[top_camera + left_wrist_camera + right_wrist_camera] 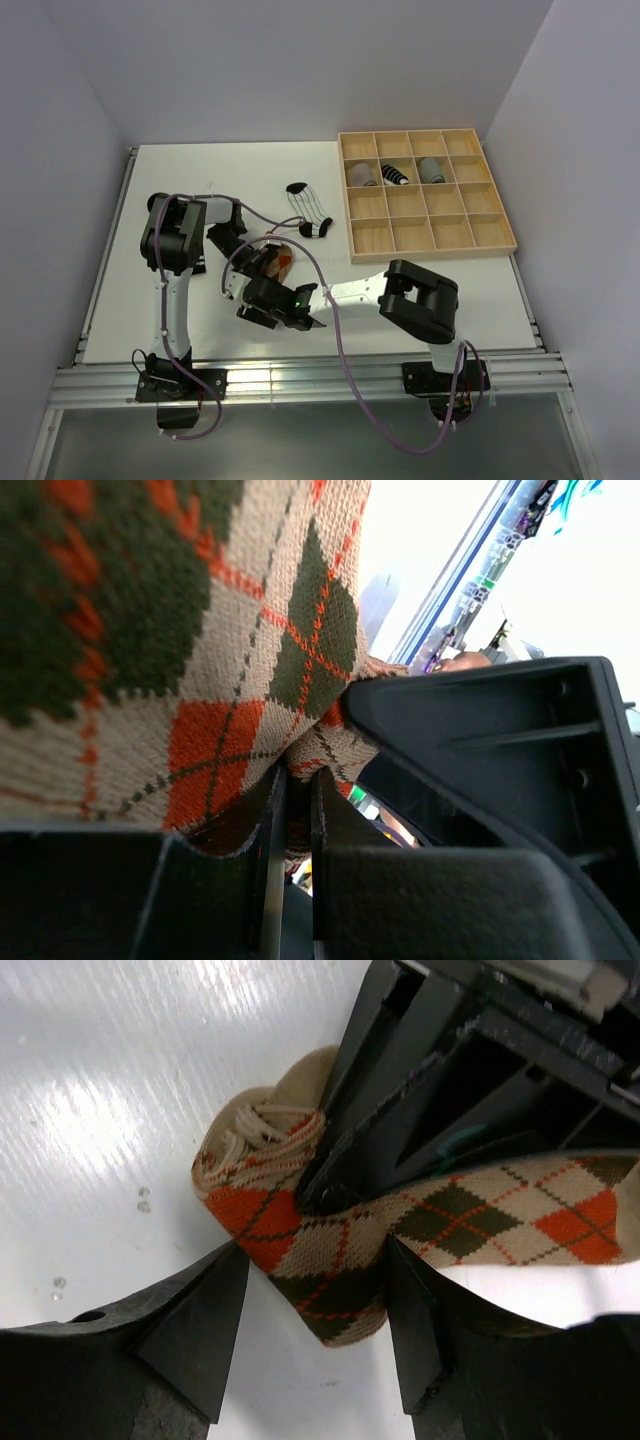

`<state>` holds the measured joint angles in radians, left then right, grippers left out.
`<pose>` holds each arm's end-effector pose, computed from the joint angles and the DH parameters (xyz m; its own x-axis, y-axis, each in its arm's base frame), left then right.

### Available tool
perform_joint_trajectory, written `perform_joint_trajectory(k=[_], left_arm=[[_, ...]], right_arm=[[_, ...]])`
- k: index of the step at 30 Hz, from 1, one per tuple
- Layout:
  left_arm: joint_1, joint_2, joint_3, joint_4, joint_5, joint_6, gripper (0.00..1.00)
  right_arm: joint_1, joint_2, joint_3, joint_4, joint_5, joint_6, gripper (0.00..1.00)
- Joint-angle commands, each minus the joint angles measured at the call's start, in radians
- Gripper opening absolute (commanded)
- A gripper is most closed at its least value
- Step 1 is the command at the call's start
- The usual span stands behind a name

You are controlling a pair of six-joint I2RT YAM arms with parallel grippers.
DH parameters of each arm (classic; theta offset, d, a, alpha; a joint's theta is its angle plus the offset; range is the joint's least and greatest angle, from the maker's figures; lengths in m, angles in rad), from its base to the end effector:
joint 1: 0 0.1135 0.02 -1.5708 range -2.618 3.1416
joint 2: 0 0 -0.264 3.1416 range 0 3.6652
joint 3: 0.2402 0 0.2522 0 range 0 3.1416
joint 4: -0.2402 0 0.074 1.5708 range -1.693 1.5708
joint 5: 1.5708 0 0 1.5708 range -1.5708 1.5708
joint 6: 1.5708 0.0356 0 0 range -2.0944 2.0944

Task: Roll the socks
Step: Roll the sock at the center of the board.

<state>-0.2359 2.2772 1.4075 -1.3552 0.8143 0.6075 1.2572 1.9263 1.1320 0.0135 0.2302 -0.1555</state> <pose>0.3200 -0.1035 0.0877 -0.7876 0.5923 0.1701 0.2189 0.5270 -0.8212 0.1322 0.3814 0.1518 -0.0788 -0.7318 -0.6769 -0.8992 0.3454 -0.2687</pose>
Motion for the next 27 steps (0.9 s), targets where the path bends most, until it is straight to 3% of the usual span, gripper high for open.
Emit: perform_joint_trajectory(k=[1, 7, 8, 10, 18, 27], left_arm=[[0.001, 0.030, 0.024, 0.116, -0.129, 0.087, 0.00], [0.001, 0.012, 0.019, 0.100, -0.116, 0.103, 0.07], [0.001, 0.005, 0.018, 0.099, -0.112, 0.109, 0.07], [0.001, -0.019, 0.019, 0.100, -0.103, 0.113, 0.11], [0.036, -0.139, 0.122, 0.082, 0.029, 0.098, 0.25], [0.115, -0.266, 0.070, 0.249, 0.083, -0.057, 0.24]], right_arm=[[0.007, 0.052, 0.052, -0.006, -0.028, -0.012, 0.63], [-0.018, 0.069, 0.046, -0.020, -0.081, 0.019, 0.40], [-0.037, 0.066, 0.040, -0.024, -0.095, 0.023, 0.32], [-0.054, 0.043, 0.034, -0.040, -0.145, 0.036, 0.28], [-0.136, -0.021, -0.011, -0.109, -0.334, 0.092, 0.25], [-0.225, -0.006, -0.023, -0.131, -0.566, 0.139, 0.24]])
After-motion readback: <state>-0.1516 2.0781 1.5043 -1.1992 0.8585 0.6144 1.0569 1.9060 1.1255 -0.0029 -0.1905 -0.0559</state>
